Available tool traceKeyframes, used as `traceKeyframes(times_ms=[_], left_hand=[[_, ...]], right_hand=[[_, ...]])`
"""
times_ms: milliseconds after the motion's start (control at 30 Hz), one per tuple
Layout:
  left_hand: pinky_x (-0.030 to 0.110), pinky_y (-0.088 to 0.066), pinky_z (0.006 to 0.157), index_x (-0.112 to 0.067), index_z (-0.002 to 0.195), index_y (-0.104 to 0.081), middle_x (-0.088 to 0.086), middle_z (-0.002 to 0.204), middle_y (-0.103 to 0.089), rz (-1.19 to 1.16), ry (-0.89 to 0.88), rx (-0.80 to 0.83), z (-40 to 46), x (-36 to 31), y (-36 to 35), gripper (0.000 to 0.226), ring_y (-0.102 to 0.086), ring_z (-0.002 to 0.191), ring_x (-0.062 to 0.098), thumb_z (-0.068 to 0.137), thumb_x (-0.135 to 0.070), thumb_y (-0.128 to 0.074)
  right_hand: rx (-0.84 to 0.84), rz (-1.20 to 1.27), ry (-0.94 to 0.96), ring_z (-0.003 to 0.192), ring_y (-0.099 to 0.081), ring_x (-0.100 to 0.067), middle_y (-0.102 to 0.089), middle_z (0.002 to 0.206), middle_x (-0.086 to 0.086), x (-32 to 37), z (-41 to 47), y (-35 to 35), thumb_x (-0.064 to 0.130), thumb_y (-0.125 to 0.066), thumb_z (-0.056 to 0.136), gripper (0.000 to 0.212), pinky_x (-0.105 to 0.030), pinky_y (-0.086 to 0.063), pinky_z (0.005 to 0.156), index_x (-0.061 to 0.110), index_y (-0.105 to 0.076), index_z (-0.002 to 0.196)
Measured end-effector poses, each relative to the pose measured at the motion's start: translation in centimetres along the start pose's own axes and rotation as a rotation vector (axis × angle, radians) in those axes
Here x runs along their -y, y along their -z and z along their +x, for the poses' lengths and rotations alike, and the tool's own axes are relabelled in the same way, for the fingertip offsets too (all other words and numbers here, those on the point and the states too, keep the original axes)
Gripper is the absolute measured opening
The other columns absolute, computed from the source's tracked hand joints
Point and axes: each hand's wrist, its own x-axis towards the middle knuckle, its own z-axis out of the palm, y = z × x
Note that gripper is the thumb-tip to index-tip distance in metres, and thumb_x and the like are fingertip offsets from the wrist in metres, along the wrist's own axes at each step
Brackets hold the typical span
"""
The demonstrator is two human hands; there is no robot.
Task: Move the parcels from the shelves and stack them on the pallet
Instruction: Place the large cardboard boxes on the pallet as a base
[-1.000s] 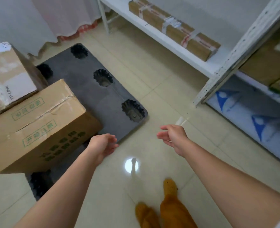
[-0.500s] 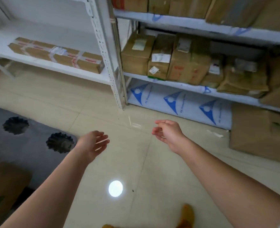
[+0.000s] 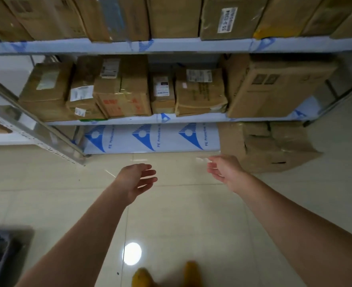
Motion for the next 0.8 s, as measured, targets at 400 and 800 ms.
traceKeyframes(times_ms=[400, 800], left_hand=[[0.032, -0.050, 0.076, -0.003, 0.091, -0.060, 0.014, 0.092, -0.066, 0.095, 0.068, -0.057, 12.3, -2.5, -12.6, 0.017, -0.065, 0.079, 0.027, 0.101, -0.010, -0.047], [0.029, -0.052, 0.070, -0.007, 0.103, -0.061, 0.007, 0.089, -0.063, 0.375, 0.109, 0.022, 20.5, 4.2, -34.6, 0.011, -0.062, 0.074, 0.021, 0.099, -0.011, -0.052]], right_hand=[[-0.124, 0.126, -0.196, 0.069, -0.059, -0.012, -0.060, 0.087, -0.004, 0.3, 13.4, 10.3, 0.014, -0.055, 0.097, 0.012, -0.025, -0.049, 0.068, 0.010, -0.060, 0.106], [-0.343, -0.226, -0.100, 0.085, -0.053, -0.021, -0.058, 0.100, -0.009, -2.7, 30.0, 26.3, 0.016, -0.059, 0.092, 0.024, -0.043, -0.056, 0.088, 0.007, -0.060, 0.115]])
